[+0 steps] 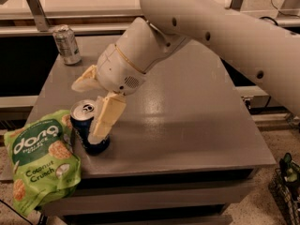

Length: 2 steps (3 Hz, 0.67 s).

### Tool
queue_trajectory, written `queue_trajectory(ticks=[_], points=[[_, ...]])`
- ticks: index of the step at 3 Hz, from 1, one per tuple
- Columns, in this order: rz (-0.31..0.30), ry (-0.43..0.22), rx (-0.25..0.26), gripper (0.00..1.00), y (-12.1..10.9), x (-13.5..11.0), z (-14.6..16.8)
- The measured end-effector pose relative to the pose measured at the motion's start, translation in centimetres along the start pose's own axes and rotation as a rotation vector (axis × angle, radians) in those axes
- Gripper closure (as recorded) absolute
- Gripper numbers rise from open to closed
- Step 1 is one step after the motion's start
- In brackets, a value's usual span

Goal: Pick pepsi can

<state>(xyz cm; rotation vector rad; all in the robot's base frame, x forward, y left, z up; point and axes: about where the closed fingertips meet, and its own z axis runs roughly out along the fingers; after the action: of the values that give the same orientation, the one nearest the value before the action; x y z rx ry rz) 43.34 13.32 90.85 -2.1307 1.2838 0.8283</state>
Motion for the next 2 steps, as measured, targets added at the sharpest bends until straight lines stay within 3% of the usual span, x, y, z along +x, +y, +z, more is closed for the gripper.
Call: queue_trajectory(ticks=[2], points=[[0.032, -0.056, -0.069, 0.65, 0.30, -0.47, 0.62]])
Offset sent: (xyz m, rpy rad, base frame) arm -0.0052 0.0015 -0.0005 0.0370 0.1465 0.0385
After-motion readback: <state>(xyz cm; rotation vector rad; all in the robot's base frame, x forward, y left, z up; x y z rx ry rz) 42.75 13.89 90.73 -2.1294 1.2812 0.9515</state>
